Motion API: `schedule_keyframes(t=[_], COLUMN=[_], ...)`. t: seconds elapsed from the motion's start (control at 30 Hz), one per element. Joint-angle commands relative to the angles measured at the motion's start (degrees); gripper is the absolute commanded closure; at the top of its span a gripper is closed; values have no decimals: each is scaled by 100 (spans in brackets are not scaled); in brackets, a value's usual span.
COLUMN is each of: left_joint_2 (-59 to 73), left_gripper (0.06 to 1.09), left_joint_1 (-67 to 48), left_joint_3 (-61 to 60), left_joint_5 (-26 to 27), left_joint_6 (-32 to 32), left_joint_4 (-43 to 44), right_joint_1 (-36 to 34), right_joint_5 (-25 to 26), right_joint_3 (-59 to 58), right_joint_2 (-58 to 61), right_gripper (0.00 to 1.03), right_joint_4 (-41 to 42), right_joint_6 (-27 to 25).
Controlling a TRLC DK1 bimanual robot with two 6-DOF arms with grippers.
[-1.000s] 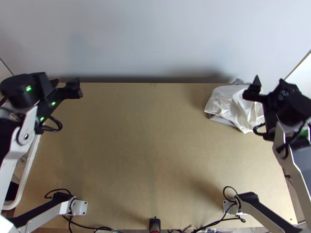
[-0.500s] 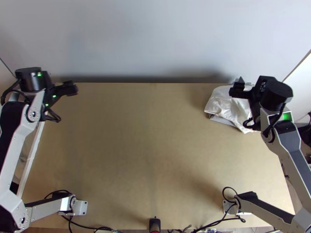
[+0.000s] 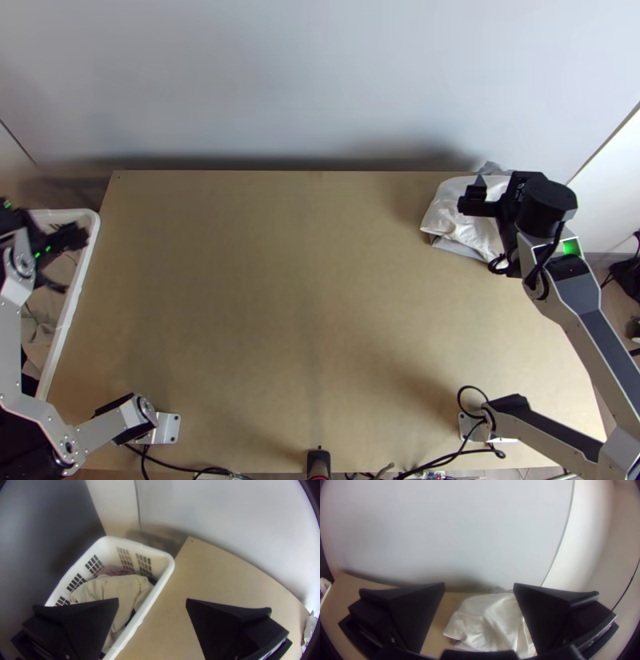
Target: Fold the t-shirt
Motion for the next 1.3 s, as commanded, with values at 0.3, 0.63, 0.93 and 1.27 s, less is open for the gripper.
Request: schedule_keyframes(t=[0.3, 0.63, 0.93, 1.27], left_joint_2=[1236, 1940, 2643, 3601], left_gripper=[11, 11, 11, 11], left_joint_1=[2573, 3188, 3917, 4322], left_joint_3=[-893, -1078, -1271, -1113], left_joint_5=[694, 694, 747, 747], left_joint_6=[1237, 1659, 2335, 2643], left_joint_4=[1327, 1731, 2566, 3023], right_joint_1=[46, 81, 99, 117], right_joint_5=[123, 159, 185, 211], right_joint_3=[-762, -797, -806, -797], right_joint_2=[-241, -276, -267, -337], right_gripper=[8, 8, 8, 8], right_joint_4=[249, 275, 293, 231], right_joint_6=[-117, -267, -276, -276])
